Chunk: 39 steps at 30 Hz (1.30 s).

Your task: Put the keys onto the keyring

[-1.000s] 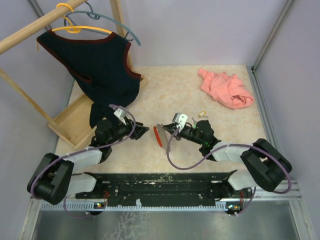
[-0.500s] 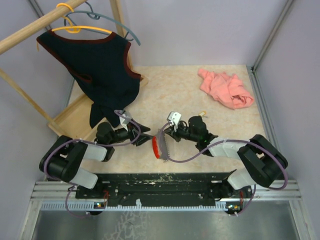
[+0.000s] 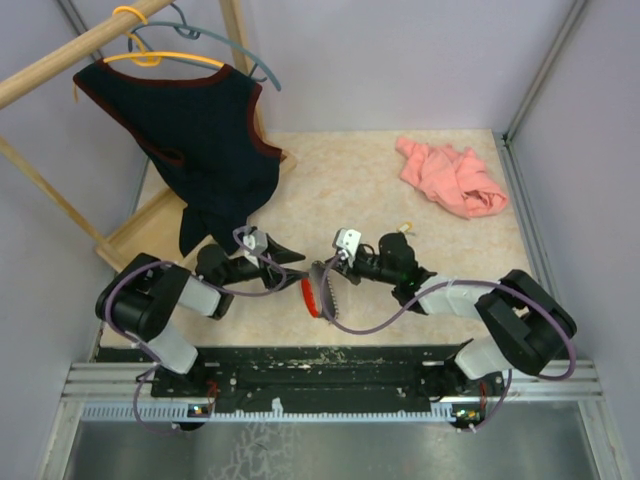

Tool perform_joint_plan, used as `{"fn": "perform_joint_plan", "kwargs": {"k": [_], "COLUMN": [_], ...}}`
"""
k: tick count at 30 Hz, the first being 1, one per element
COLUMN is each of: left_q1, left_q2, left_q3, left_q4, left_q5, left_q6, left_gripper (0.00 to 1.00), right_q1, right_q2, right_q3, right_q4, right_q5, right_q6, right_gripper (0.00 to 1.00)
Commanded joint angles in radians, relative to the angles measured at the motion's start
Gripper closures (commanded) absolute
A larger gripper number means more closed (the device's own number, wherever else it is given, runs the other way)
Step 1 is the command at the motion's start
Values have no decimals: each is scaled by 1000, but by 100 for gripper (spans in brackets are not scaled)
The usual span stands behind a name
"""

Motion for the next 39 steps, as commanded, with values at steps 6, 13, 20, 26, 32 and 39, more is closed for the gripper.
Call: {"fn": "perform_joint_plan", "kwargs": {"k": [6, 13, 20, 26, 32, 39], "left_q1": [-47, -104, -129, -150, -164, -176], "left_q2": [48, -39, -51, -63, -81, -84], "left_q3": [27, 56, 67, 68, 66, 62], "left_q4": [63, -158, -233, -271, -278, -267], "left_q5": [-17, -95, -124, -152, -168, -189], "left_q6": [162, 337, 399, 442, 458, 461], "left_gripper": [55, 63, 70, 77, 82, 85], "right_q1": [-7, -6, -5, -4, 0, 6], "right_q2": [-46, -40, -38, -41, -35, -28], "right_q3": [-2, -1, -4, -6, -2, 17], "right_q4": [134, 135, 151, 150, 153, 142], "right_q5": [-114, -156, -170, -169, -177, -193], "right_q6": [-164, -229, -240, -240, -226, -189], "right_gripper": [100, 100, 100, 100, 100, 100]}}
